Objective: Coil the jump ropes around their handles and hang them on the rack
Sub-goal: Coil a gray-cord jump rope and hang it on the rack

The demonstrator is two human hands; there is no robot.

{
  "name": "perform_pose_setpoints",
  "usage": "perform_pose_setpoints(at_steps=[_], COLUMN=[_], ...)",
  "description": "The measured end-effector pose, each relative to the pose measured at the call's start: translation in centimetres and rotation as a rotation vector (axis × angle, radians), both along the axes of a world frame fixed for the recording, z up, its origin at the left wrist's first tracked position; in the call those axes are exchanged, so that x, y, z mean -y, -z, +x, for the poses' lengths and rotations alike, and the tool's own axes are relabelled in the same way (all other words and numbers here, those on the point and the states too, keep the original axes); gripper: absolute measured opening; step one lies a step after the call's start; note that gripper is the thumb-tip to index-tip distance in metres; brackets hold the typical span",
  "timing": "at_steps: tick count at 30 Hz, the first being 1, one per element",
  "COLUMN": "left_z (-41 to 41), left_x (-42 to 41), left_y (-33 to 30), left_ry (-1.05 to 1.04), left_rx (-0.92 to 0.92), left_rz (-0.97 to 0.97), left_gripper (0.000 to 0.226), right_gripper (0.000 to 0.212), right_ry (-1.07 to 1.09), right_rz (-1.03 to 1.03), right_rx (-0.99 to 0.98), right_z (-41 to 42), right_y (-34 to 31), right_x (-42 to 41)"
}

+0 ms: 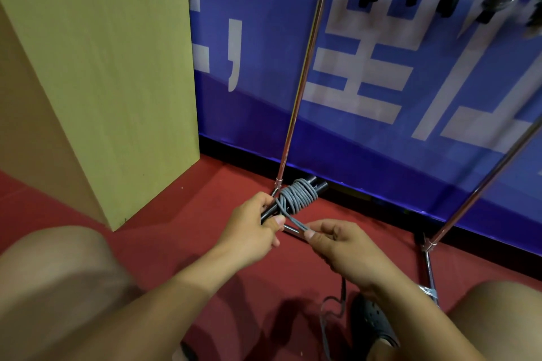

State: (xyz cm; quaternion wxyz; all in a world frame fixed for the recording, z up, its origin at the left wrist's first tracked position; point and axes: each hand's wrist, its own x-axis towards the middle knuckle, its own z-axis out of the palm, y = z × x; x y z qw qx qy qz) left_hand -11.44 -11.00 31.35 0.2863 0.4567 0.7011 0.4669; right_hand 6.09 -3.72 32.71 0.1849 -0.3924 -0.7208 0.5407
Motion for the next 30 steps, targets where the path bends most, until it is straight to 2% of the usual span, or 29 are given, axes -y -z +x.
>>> perform_pose_setpoints(at_steps=[6,14,19,24,28,30], left_z=[-0.3,-0.4,-0.9,-0.7,-0.4,-0.1], left_x=[-0.3,-1.1,-1.3,-0.9,-0.6,-0.3], left_y=[0.9,1.1,1.1,1.2,1.1,0.9], left_ry=[-0.044,-0.076,-0.103,-0.055,0.007,0.062], left_rx=[-0.169,-0.217,-0.262,-0.409,-0.498,-0.543], left_rz=[-0.01,-0.017,-0.067,-0.149,-0.248,-0.267], left_gripper=[0.012,0.012,0.011,0.014,0.018,0.019], right_gripper=[0.017,0.019,0.019,0.021,0.032,0.023], right_ry=[-0.02,-0.036,0.021,0.061,0.144,0.179], right_rz=[0.012,0.044,-0.094,-0.142,-0.196,-0.23], right_rx=[0.037,0.052,0.0,-0.053,-0.153,-0.185], right_z=[-0.1,0.4,1.2,1.4,1.3,1.3], right_y=[-0.4,-1.0,-1.2,-1.5,-1.7,-1.6], right_x=[0.7,1.4,1.6,1.8,1.5,1.1])
